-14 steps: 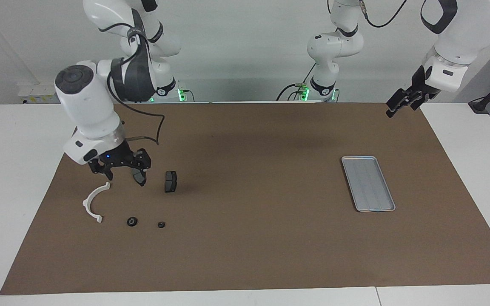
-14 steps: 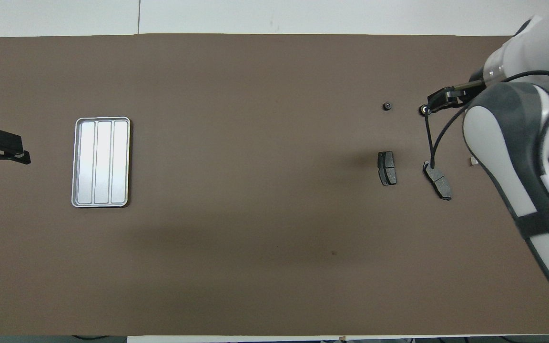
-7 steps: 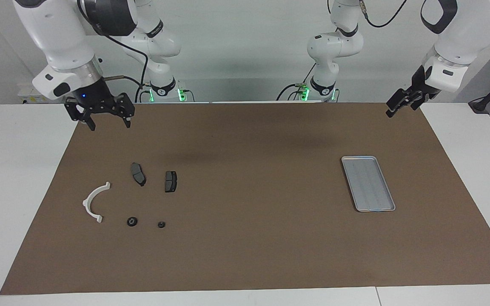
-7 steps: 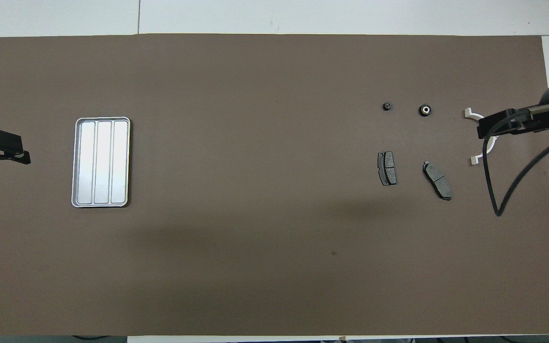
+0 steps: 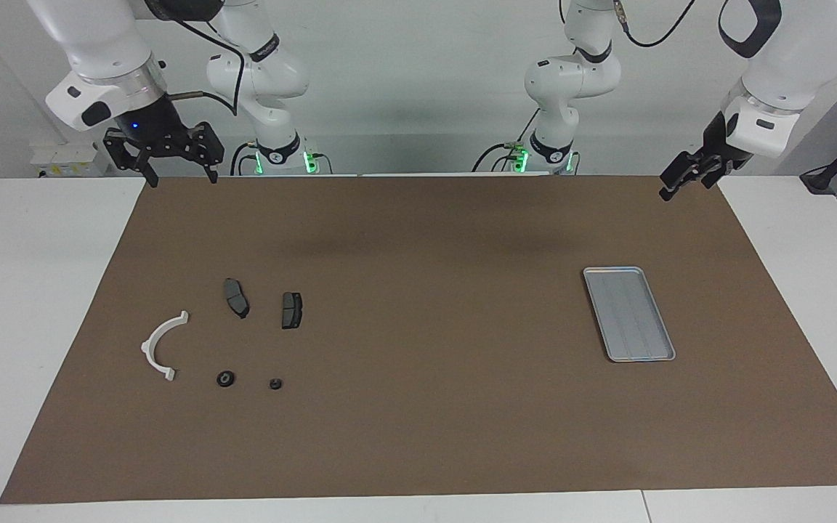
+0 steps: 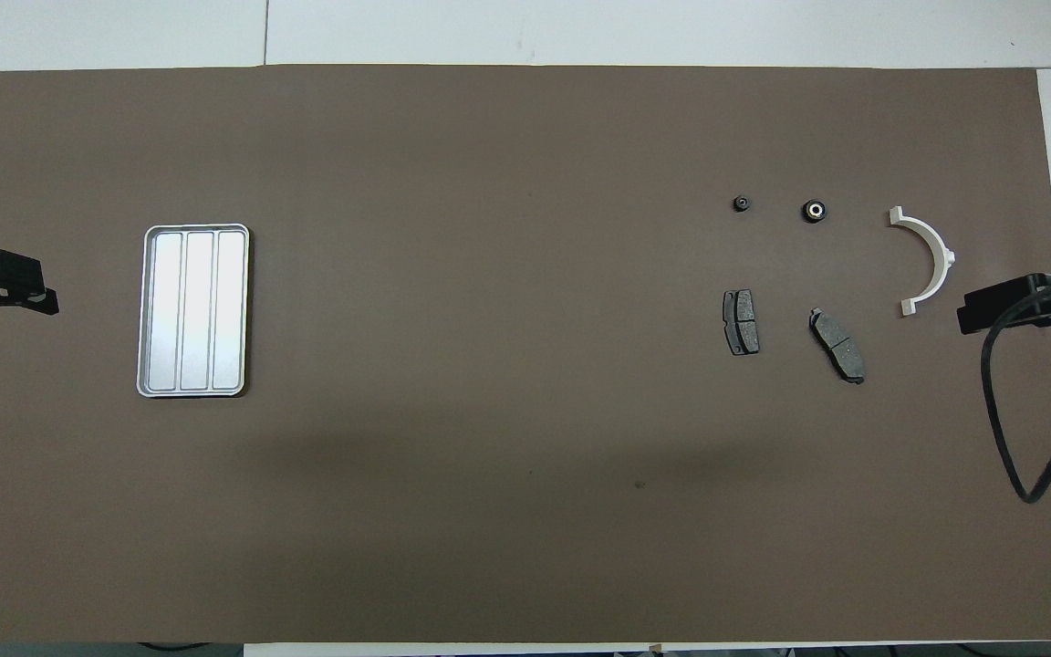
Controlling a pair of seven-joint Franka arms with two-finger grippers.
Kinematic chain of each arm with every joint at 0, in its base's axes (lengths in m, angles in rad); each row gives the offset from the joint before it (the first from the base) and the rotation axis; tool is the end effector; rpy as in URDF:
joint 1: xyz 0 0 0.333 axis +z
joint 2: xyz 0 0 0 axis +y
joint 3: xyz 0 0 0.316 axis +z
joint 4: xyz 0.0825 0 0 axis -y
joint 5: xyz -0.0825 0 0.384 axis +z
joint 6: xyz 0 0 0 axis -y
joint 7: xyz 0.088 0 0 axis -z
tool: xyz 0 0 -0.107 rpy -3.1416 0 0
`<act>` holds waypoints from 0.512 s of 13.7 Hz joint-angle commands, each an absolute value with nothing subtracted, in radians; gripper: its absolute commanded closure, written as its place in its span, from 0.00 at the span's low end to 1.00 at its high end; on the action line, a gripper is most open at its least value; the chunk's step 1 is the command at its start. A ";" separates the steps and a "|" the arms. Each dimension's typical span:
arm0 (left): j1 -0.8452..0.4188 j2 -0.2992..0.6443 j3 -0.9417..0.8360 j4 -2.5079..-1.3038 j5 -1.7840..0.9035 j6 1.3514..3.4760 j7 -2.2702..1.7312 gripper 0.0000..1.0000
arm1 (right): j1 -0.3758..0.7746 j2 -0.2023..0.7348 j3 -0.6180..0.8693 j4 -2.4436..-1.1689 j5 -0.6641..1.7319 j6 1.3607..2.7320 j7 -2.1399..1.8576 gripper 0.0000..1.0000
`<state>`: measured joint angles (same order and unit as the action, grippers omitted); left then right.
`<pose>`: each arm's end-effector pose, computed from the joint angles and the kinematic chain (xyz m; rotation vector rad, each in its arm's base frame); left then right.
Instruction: Place bearing gear from tray to pile
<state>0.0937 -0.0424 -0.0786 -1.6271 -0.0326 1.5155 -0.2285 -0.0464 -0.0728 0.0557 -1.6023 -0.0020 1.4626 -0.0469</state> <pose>0.5346 0.0035 0.6165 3.0948 0.3781 -0.1124 0.5202 0.0058 0.6397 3.1338 0.0874 -0.1052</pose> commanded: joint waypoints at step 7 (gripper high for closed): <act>0.081 -0.058 -0.067 -1.638 -0.029 1.503 -0.222 0.00 | -0.071 -0.089 0.060 -1.634 0.023 1.535 -0.040 0.00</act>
